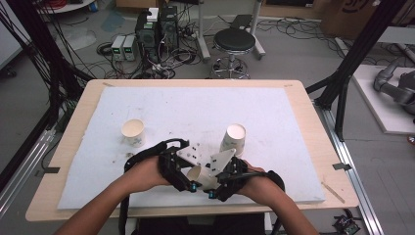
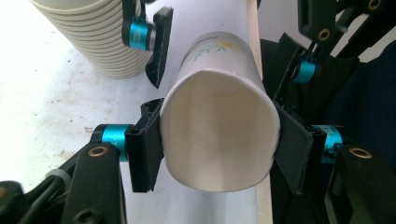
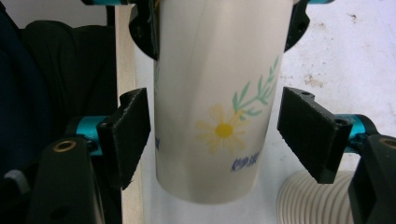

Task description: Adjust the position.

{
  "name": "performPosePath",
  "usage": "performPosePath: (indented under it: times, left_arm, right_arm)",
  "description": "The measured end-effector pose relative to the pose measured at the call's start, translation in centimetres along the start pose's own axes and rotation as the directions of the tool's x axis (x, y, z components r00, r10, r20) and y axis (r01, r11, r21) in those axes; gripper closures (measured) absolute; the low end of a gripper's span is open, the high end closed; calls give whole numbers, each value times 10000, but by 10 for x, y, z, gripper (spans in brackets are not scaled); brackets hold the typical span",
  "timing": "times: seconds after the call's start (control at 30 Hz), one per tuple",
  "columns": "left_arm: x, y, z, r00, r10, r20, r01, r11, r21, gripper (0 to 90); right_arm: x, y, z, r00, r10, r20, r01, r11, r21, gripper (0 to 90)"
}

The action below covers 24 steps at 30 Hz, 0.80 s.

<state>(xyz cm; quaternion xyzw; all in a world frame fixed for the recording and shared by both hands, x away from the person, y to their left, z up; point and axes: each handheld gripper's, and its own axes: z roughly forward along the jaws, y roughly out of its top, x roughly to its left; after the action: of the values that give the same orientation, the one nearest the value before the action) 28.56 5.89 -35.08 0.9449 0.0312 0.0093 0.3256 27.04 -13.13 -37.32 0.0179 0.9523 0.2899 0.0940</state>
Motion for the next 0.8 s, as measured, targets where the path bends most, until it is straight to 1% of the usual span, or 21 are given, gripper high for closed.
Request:
performPosePath:
  times: [0.07,0.13,0.2,0.27,0.3,0.4,0.6,0.7,0.73,0.8]
  left_arm:
    - [0,0,1,10000,-56,17,56,10000,-61,395]
    - [0,1,1,10000,-5,26,5,10000,-16,395]
    - [0,1,1,10000,-56,21,56,9999,-115,395]
    - [0,1,2,9999,-111,30,112,9998,-150,394]
    - [0,1,2,10000,-77,10,77,9999,-127,393]
    - [-1,1,3,9999,-124,28,124,9998,-145,389]
    - [-1,0,6,9998,-193,-10,192,9993,-308,370]
    - [-2,-2,5,9997,-249,4,249,9980,-582,338]
    - [-1,-3,4,9998,-197,32,199,9970,-747,318]
    - [-1,-6,1,9997,-237,-84,224,9914,-1293,252]
  right_arm:
    - [0,0,2,9999,-25,-122,25,10000,38,314]
    - [0,0,3,9999,-90,-140,92,9999,140,341]
    - [1,0,4,9998,-76,-199,78,9999,106,371]
    - [0,-1,4,9997,-6,-248,9,10000,98,375]
    - [0,-2,5,9996,6,-265,-4,10000,76,378]
    - [0,-3,5,9997,40,-235,-39,10000,62,380]
    - [1,-5,8,9994,179,-288,-177,9998,47,389]
    - [1,-5,7,9994,200,-285,-199,9998,27,389]
    - [1,-5,6,9992,248,-327,-247,9997,33,390]
    - [0,-7,5,9991,289,-306,-287,9996,53,389]
